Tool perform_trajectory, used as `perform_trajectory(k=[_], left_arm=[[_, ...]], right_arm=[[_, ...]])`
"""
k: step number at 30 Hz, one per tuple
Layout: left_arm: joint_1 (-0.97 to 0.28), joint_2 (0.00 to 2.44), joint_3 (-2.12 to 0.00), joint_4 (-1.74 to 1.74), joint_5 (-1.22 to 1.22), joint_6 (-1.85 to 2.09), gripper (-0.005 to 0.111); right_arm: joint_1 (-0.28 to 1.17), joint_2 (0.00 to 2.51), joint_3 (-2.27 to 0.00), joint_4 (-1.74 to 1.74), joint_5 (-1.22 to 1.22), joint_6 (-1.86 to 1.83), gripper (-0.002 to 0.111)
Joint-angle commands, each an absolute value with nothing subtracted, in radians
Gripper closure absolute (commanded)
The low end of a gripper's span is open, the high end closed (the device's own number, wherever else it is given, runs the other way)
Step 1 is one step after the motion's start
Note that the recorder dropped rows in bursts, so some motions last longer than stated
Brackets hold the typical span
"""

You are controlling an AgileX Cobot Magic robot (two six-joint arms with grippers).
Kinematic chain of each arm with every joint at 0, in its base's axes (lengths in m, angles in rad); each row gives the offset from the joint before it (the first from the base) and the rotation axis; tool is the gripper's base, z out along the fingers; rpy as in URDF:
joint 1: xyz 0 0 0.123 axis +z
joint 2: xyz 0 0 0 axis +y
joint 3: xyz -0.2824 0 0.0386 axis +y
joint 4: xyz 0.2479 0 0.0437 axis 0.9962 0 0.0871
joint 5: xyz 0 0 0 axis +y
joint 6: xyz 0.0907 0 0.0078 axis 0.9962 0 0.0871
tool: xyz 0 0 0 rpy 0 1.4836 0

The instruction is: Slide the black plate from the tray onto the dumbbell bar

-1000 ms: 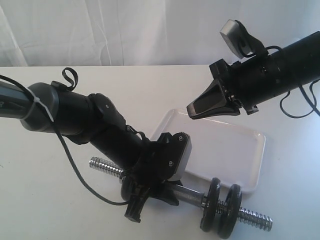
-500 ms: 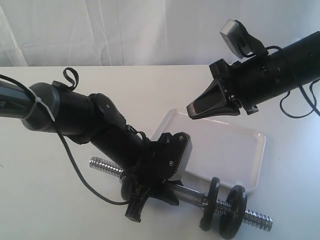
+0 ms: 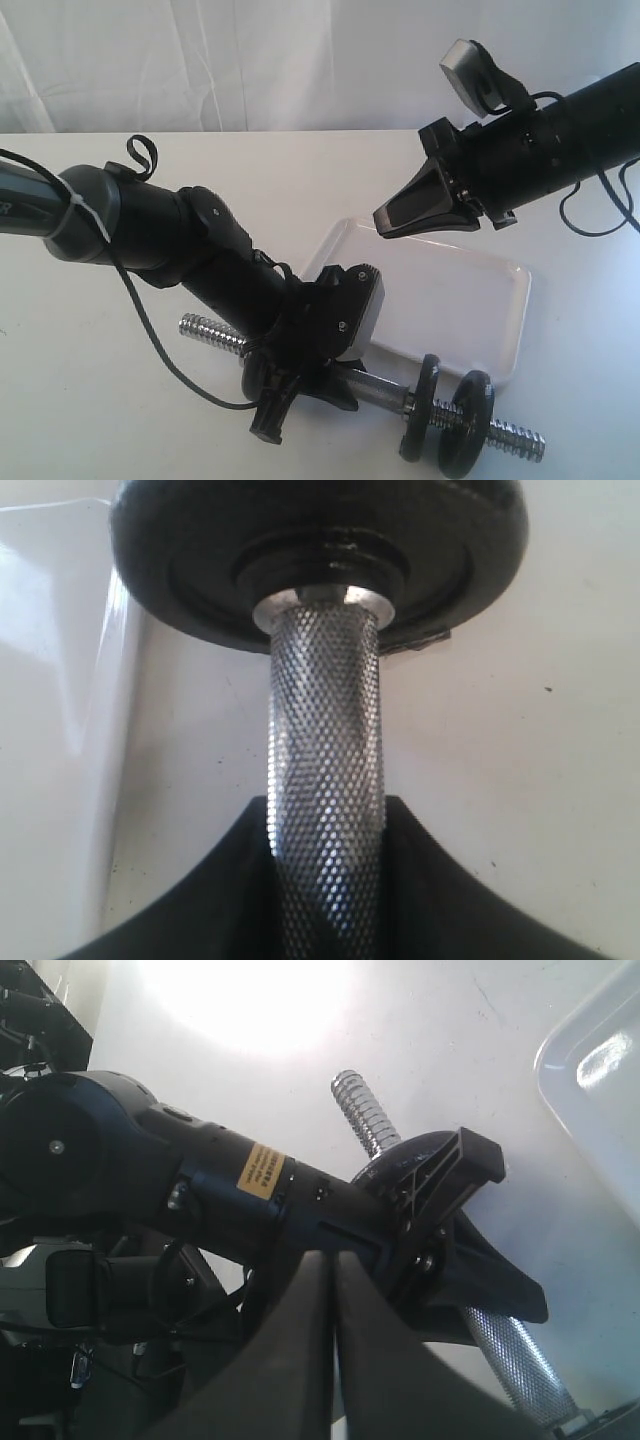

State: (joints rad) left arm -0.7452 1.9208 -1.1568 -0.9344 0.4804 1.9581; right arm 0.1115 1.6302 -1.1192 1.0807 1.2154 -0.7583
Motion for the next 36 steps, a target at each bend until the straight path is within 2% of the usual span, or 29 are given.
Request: perform_trajectory(k=[1, 19, 21, 25, 28, 36], left_arm=[[-0.75, 1.894, -1.176, -1.027, 0.542, 2.029, 0.084], [-0.75, 1.894, -1.176, -1.008, 0.538, 2.011, 0.084], [-0.75, 1.894, -1.176, -1.008, 0.538, 2.011, 0.079], [-0.75, 1.894, -1.176, -1.008, 0.538, 2.011, 0.06], [-0.75, 1.894, -1.176, -1.008, 0.538, 2.011, 0.052], [-0.75, 1.894, -1.176, -1.008, 0.538, 2.011, 0.05]], right_arm=[[0.109, 1.623, -1.115, 1.089, 1.221, -0.755, 0.108], [0.109, 1.623, -1.115, 1.093, 1.221, -0.755, 0.108], [0.109, 1.623, -1.115, 1.093, 1.221, -0.755, 0.108], [0.109, 1.623, -1.115, 1.093, 1.221, -0.755, 0.108], [0.109, 1.623, -1.115, 1.093, 1.221, -0.755, 0.108], [0.109, 1.623, -1.115, 1.095, 1.221, -0.755, 0.108]])
